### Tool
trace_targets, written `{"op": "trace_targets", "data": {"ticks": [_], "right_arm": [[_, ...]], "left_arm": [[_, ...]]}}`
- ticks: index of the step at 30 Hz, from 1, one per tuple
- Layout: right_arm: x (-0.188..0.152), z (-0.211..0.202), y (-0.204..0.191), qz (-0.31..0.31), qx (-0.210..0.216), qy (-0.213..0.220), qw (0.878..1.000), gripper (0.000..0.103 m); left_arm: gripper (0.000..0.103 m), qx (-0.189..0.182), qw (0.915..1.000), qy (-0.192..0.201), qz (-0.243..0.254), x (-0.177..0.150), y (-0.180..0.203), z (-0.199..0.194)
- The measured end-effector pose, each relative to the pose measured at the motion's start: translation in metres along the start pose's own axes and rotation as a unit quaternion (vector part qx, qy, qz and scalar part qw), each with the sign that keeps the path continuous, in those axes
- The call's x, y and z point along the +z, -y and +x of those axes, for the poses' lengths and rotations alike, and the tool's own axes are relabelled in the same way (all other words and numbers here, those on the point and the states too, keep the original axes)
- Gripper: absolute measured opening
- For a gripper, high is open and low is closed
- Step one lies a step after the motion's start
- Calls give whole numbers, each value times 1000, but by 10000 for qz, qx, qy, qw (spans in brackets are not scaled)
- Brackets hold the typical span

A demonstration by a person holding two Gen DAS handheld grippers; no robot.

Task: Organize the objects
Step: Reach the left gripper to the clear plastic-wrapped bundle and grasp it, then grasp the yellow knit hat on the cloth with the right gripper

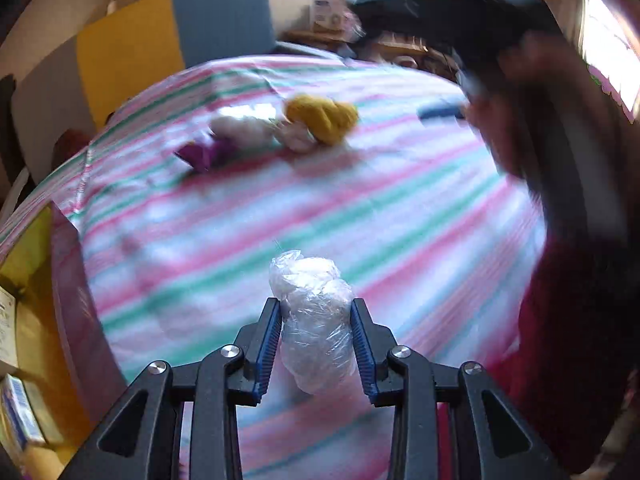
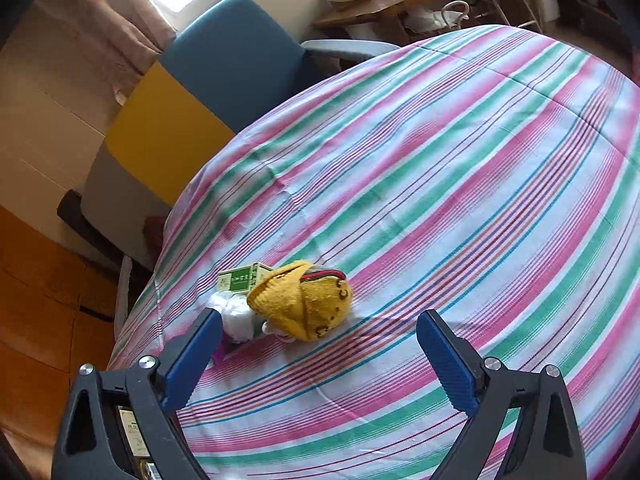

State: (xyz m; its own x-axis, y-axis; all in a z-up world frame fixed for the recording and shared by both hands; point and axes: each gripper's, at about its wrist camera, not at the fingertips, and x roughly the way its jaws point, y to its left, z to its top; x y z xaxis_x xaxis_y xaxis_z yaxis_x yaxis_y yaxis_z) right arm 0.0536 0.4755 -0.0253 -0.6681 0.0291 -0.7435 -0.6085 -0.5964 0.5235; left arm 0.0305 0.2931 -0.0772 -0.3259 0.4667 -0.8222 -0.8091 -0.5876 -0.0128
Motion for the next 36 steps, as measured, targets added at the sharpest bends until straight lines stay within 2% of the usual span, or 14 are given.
{"op": "trace_targets", "data": {"ticks": [3,7,13,16,18,19,26,30,32,33,34,35,36], "right_arm": [[-1,2,0,-38,-102,-15,9999,99],[-3,8,-4,-172,-206,-129,9996,98],[-13,15,-30,-930,-248,-192,9952,85],[-15,15,-35,-1071,-373,-42,9935,84],[-16,13,-35,-1080,-492,30,9929,87],[-15,15,-34,-1087,-555,-18,9925,92],[1,32,-36,-763,-499,-339,9953,101],[17,60,-37,-490,-541,-493,9961,102],[19,77,-39,-532,-730,-655,9938,101],[18,84,-41,-615,-750,-777,9922,97],[15,91,-44,-793,-737,-982,9893,71],[12,91,-48,-984,-813,-1041,9863,54],[10,86,-52,-1183,-865,-956,9846,52]], "left_arm": [[33,-52,9999,142,-11,-14,4,9],[33,-86,9995,307,43,-18,3,6],[33,-131,9990,434,17,-22,1,4],[33,-196,9988,455,-39,-22,-1,7],[33,-268,9986,459,-83,-22,-4,7],[33,-307,9984,467,-105,-22,-5,7],[32,-557,9967,517,-287,-24,-13,6],[32,-713,9952,513,-425,-25,-18,7],[32,-761,9948,515,-448,-25,-20,7],[32,-770,9947,517,-452,-25,-20,7],[32,-777,9946,518,-455,-25,-21,7],[32,-785,9944,526,-465,-25,-21,7],[32,-791,9943,536,-477,-26,-21,7]]}}
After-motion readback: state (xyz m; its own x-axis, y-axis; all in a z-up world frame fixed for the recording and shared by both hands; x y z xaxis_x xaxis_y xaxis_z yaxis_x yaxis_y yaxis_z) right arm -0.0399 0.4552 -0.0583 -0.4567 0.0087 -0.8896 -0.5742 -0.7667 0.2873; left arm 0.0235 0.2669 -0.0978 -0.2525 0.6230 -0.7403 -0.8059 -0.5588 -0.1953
